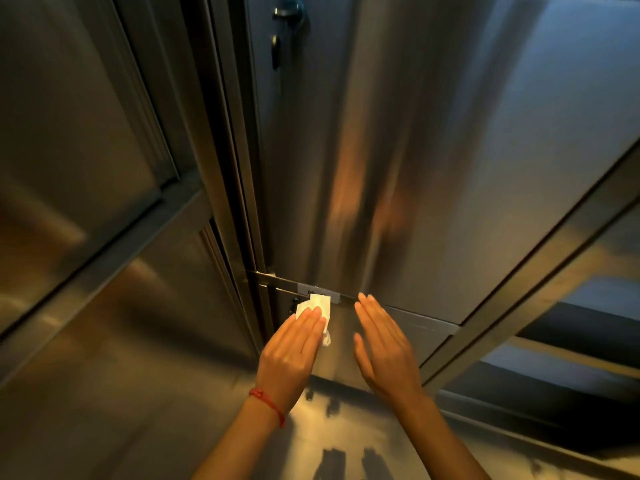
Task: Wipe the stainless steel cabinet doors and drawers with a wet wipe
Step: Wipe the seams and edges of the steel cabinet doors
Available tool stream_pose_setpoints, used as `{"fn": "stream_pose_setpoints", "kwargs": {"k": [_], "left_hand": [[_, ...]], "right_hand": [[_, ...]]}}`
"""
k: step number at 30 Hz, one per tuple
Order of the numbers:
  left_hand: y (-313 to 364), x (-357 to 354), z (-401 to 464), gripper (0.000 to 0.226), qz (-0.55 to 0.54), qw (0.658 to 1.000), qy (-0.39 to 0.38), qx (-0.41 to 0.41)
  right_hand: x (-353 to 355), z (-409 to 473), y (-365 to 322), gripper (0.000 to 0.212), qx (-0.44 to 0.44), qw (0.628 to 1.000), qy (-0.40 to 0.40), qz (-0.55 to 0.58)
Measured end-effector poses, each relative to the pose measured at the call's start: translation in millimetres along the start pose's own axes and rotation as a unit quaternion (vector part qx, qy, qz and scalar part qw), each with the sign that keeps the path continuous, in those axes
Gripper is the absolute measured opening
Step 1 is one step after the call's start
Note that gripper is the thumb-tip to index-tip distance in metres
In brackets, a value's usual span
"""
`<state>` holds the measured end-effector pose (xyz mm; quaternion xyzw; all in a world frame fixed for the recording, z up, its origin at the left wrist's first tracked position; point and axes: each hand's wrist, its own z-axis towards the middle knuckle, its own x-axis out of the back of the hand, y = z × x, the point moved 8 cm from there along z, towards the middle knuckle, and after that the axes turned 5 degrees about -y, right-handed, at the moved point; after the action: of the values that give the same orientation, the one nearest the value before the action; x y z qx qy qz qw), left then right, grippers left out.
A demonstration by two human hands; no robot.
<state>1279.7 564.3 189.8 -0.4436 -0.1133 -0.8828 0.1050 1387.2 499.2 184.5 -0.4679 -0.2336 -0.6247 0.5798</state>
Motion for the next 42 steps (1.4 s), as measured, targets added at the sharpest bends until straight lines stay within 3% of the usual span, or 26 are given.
{"fn": "stream_pose_setpoints", "kwargs": {"k": [15,32,42], "left_hand": [[23,128,63,0.047,0.035,0.997,0.061,0.012],[-23,220,51,0.058,0.059,0.994,0.082,0.050],[-29,245,53,0.057,0.131,0.982,0.104,0.093]], "right_hand": [[132,45,-40,0.046,0.004,0.999,0.046,0.020],[150,94,-140,0.046,0.038,0.993,0.088,0.075],[142,127,-163,0.045,0.127,0.982,0.063,0.125]]}}
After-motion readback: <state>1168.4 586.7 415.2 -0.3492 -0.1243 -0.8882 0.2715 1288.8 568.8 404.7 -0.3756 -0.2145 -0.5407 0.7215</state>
